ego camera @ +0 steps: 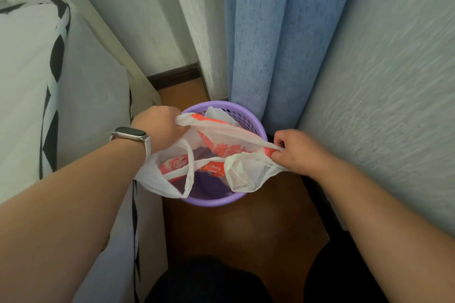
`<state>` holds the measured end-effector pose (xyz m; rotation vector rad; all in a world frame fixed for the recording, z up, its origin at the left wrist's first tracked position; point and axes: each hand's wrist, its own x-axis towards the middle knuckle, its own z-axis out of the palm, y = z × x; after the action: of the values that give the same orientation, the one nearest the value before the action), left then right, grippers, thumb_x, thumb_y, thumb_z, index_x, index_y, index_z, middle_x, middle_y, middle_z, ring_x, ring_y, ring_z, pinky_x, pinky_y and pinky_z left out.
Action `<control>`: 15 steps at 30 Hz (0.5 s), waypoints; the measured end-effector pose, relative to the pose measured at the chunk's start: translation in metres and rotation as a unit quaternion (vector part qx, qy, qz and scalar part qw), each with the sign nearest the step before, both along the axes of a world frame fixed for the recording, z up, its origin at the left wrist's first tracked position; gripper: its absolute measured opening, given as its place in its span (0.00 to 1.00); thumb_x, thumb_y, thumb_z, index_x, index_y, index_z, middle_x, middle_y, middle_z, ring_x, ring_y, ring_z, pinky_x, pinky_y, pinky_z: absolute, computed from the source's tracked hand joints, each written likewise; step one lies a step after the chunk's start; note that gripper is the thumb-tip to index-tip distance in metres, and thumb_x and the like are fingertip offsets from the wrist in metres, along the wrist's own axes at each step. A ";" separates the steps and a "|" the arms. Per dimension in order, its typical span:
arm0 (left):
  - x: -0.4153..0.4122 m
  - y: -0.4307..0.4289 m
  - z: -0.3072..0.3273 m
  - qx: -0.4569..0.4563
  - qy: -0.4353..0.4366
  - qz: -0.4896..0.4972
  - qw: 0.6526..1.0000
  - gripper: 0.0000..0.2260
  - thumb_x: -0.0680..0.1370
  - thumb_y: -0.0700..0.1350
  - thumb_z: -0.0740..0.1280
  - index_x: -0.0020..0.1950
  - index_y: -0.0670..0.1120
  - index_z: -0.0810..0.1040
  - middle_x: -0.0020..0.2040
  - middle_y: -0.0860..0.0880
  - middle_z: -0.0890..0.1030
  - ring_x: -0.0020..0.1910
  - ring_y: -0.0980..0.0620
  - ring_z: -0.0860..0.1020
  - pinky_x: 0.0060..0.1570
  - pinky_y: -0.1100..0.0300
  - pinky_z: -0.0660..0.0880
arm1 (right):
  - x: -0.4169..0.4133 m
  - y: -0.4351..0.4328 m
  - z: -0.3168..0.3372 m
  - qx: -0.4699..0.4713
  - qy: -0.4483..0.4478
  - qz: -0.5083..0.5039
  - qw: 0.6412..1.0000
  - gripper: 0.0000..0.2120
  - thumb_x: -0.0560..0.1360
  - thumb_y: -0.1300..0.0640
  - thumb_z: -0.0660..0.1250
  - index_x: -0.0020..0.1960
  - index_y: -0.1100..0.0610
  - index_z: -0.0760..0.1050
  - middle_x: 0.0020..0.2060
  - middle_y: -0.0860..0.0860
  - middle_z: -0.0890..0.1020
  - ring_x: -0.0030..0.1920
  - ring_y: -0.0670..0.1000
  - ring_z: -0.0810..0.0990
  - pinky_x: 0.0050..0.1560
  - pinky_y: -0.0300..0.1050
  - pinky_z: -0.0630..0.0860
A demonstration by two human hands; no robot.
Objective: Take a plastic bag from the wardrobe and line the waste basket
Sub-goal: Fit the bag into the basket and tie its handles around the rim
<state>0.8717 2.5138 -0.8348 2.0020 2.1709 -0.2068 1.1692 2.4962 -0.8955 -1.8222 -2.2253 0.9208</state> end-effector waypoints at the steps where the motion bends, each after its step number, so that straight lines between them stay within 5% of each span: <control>1: 0.002 -0.001 0.001 0.009 -0.021 -0.019 1.000 0.12 0.76 0.59 0.65 0.48 0.51 0.77 0.43 0.50 0.78 0.40 0.49 0.76 0.37 0.57 0.70 | -0.002 0.001 0.002 0.005 0.013 0.003 1.000 0.12 0.73 0.48 0.70 0.38 0.55 0.72 0.36 0.49 0.76 0.37 0.52 0.75 0.33 0.45 0.68; 6: 0.009 -0.007 0.003 0.009 0.018 -0.139 0.990 0.29 0.71 0.63 0.68 0.69 0.55 0.68 0.58 0.48 0.75 0.56 0.45 0.75 0.54 0.50 0.72 | -0.014 -0.001 0.007 0.019 0.064 0.016 0.998 0.09 0.69 0.48 0.69 0.40 0.47 0.69 0.41 0.45 0.75 0.43 0.50 0.76 0.46 0.51 0.76; 11: 0.015 -0.008 -0.017 -0.042 -0.031 -0.155 0.987 0.23 0.75 0.61 0.66 0.68 0.58 0.70 0.63 0.52 0.76 0.58 0.48 0.76 0.55 0.51 0.74 | -0.030 -0.007 0.004 0.042 0.026 0.069 0.996 0.11 0.73 0.48 0.67 0.54 0.48 0.75 0.52 0.48 0.78 0.51 0.52 0.77 0.51 0.51 0.77; 15: 0.018 -0.006 -0.035 -0.044 -0.033 -0.154 0.987 0.14 0.78 0.59 0.61 0.61 0.56 0.74 0.56 0.52 0.79 0.51 0.50 0.77 0.49 0.55 0.74 | -0.035 -0.006 -0.001 0.069 -0.001 0.096 0.993 0.08 0.76 0.53 0.65 0.54 0.51 0.77 0.52 0.51 0.78 0.50 0.54 0.77 0.49 0.52 0.77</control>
<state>0.8895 2.5073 -0.8695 2.2495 1.7720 -0.2669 1.1346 2.4899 -0.8964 -1.5735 -2.4315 0.7703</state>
